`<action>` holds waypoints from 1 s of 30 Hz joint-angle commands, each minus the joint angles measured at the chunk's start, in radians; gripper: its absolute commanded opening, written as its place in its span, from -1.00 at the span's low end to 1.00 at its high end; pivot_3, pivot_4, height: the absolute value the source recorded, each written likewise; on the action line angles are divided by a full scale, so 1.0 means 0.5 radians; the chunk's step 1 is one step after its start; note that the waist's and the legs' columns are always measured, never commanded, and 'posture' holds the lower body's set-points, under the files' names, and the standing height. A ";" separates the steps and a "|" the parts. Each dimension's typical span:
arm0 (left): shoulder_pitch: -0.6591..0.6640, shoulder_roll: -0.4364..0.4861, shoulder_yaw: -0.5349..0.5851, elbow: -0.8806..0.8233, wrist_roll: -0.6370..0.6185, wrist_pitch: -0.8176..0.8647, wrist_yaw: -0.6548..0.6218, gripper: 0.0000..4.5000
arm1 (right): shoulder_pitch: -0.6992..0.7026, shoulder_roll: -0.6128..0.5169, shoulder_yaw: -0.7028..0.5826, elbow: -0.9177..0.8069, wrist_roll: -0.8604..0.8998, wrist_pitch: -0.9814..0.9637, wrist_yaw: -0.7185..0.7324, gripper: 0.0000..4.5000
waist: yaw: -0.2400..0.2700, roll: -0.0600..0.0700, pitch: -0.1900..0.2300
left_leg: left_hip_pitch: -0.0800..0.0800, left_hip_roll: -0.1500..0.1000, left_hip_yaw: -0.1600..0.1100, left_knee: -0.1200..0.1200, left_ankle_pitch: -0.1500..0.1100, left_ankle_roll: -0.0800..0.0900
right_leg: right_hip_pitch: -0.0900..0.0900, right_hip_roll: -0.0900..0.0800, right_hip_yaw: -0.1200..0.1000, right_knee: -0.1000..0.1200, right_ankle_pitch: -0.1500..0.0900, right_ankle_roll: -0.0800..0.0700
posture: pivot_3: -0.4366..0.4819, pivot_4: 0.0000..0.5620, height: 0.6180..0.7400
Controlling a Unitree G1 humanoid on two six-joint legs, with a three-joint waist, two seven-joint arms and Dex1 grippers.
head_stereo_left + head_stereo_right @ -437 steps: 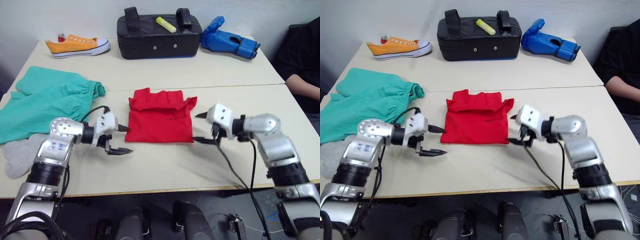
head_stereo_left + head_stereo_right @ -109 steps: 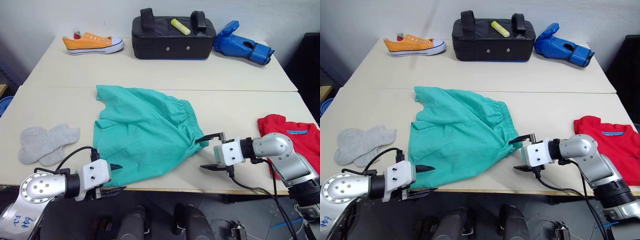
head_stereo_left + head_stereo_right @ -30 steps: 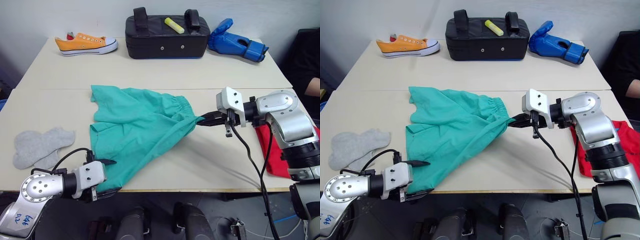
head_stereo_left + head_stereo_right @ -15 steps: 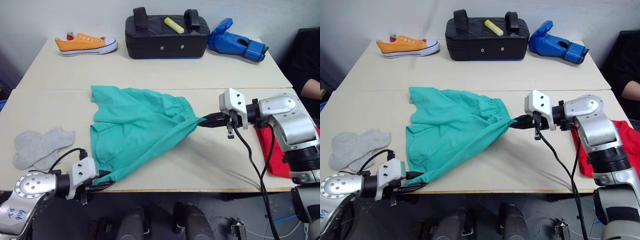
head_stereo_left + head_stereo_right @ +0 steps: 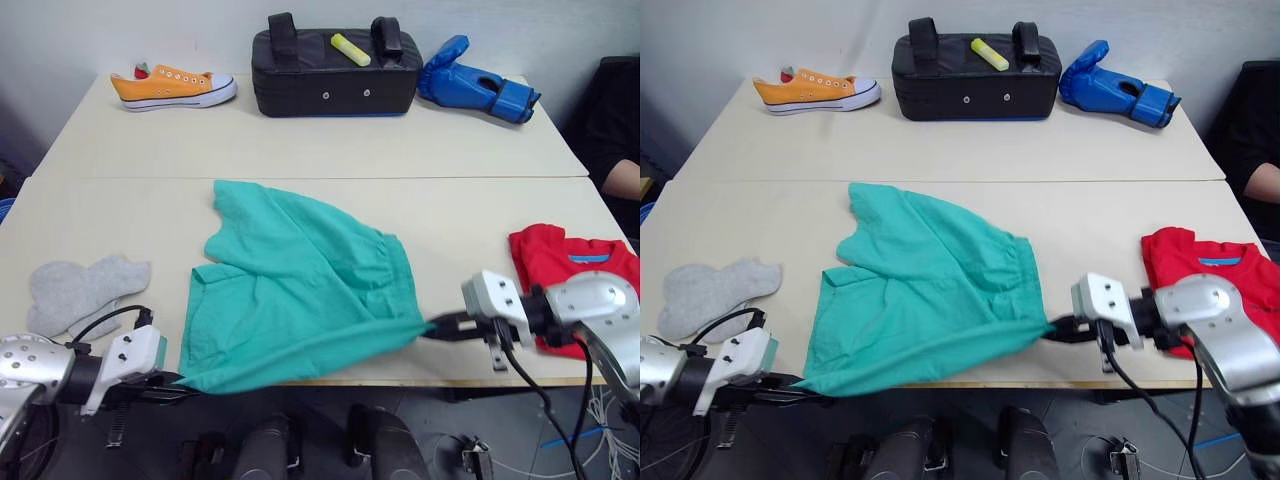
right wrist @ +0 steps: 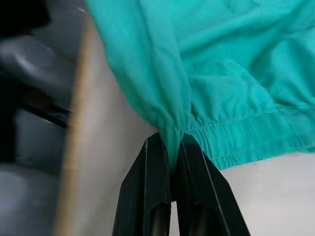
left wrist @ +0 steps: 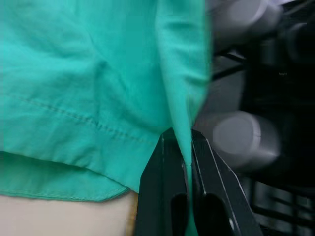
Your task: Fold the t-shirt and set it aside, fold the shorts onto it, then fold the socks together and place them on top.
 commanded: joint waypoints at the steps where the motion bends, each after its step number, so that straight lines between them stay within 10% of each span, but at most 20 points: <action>1: -0.346 0.082 -0.131 0.190 -0.032 0.027 -0.134 -0.99 | -0.031 0.027 -0.125 -0.107 0.188 0.185 -0.134 -1.00 | -0.002 0.000 0.000 | 0.001 0.000 0.000 0.000 0.001 0.001 | 0.001 0.000 0.001 0.000 0.002 -0.002 | -0.05 -0.47 1.00; 6: -2.361 -0.666 -0.413 1.505 0.411 -0.469 0.718 -0.99 | -0.815 0.256 -0.183 0.520 -0.214 -0.047 -0.777 -1.00 | 0.057 -0.008 0.006 | -0.007 -0.001 0.000 -0.002 0.022 0.012 | -0.004 0.000 -0.001 -0.005 0.020 -0.008 | -0.05 -0.47 1.00; 9: -3.208 -0.838 -0.310 2.236 0.515 -0.771 1.202 -0.99 | -1.310 0.306 -0.317 0.840 -0.404 -0.398 -1.124 -1.00 | 0.050 -0.031 0.013 | -0.041 -0.005 0.003 0.000 0.051 0.011 | -0.032 0.000 -0.005 0.004 0.042 -0.004 | -0.05 -0.47 1.00; 13: -3.803 -0.823 -0.251 2.738 0.513 -1.021 1.252 -0.99 | -1.654 0.169 -0.404 1.076 -0.593 -0.946 -1.218 -1.00 | -0.007 -0.030 0.013 | -0.048 -0.016 0.030 -0.022 0.049 0.023 | -0.050 0.003 -0.019 -0.012 0.038 0.010 | -0.05 -0.47 1.00; 21: -3.481 -0.692 -0.332 2.467 0.430 -0.881 0.438 -0.99 | -1.222 0.007 -0.481 0.833 -0.364 -0.871 -0.907 -1.00 | -0.019 -0.028 0.014 | -0.022 -0.025 0.037 -0.043 0.032 0.032 | -0.034 0.002 -0.034 -0.019 0.019 0.031 | -0.05 -0.47 1.00; 30: -1.606 -0.058 -0.329 0.784 -0.011 0.263 -0.308 -0.99 | 0.028 0.035 -0.334 0.020 -0.060 -0.488 -0.542 -1.00 | -0.059 -0.028 0.018 | -0.014 -0.019 0.034 -0.002 0.029 0.038 | -0.022 -0.005 -0.003 0.009 0.021 0.026 | -0.05 -0.47 1.00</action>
